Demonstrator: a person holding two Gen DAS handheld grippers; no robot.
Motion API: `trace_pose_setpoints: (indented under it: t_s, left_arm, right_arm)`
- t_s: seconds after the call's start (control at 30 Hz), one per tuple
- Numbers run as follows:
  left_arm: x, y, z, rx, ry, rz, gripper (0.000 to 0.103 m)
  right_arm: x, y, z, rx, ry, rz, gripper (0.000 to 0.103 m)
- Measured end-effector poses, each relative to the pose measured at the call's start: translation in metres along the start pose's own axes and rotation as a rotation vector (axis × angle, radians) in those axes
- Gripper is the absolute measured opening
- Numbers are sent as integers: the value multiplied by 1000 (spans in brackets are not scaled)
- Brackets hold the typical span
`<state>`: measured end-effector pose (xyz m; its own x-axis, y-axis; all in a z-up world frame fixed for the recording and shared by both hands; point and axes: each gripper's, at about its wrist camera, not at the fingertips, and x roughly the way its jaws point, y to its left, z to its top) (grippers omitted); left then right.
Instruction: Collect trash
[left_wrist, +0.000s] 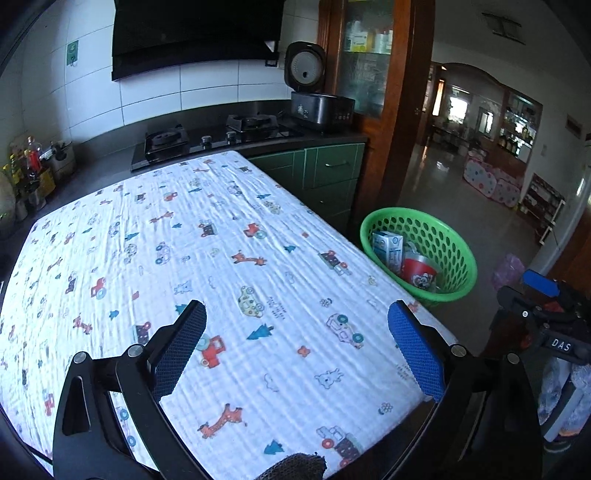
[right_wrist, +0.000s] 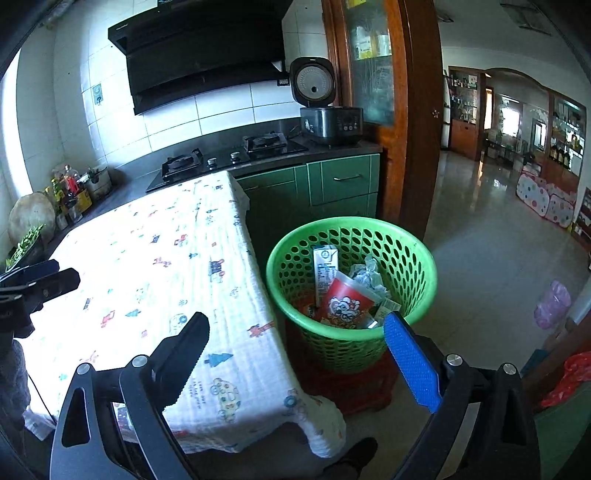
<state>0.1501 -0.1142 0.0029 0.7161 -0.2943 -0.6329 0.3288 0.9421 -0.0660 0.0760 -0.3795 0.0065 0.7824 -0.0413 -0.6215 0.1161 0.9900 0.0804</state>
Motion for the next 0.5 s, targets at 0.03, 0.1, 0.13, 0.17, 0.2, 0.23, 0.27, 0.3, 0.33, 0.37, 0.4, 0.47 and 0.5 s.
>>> trace_pose_setpoints:
  t_s: [0.03, 0.1, 0.13, 0.17, 0.2, 0.23, 0.27, 0.3, 0.33, 0.37, 0.4, 0.47, 0.5]
  left_arm:
    - [-3, 3, -2, 0, -7, 11, 97]
    - [-6, 6, -4, -3, -18, 24, 97]
    - [-8, 9, -6, -3, -25, 33, 98]
    - [-10, 11, -8, -3, -31, 45, 98]
    - [-12, 12, -9, -1, -35, 53, 98]
    - [-13, 13, -11, 0, -37, 60, 98]
    - [-14, 14, -13, -1, -38, 61, 98]
    - [-15, 16, -15, -1, -41, 64, 98]
    - [-17, 18, -17, 0, -48, 73, 98]
    - [-18, 17, -18, -1, -53, 80, 98]
    - [-19, 19, -20, -3, -56, 82, 98]
    - [-20, 21, -22, -8, -54, 79, 98]
    - [-20, 21, -22, -9, -55, 80, 98]
  right_arm:
    - [-1, 2, -1, 1, -1, 3, 92]
    - [-3, 6, -1, -2, -4, 0, 92]
    - [-4, 8, -2, -6, -7, -5, 92]
    - [-5, 10, -2, -11, -9, -8, 92]
    - [-6, 12, -2, -14, -9, -9, 92]
    - [-6, 14, -3, -18, -7, -9, 92]
    - [-6, 16, -3, -19, -5, -12, 92]
    - [-5, 17, -3, -19, -3, -13, 92]
    - [-4, 19, -4, -20, -2, -11, 92]
    - [-4, 20, -4, -20, -2, -12, 92]
    - [-5, 20, -5, -18, -1, -14, 92]
    - [-4, 21, -5, -14, 2, -10, 92]
    - [-4, 22, -6, -15, 4, -9, 92]
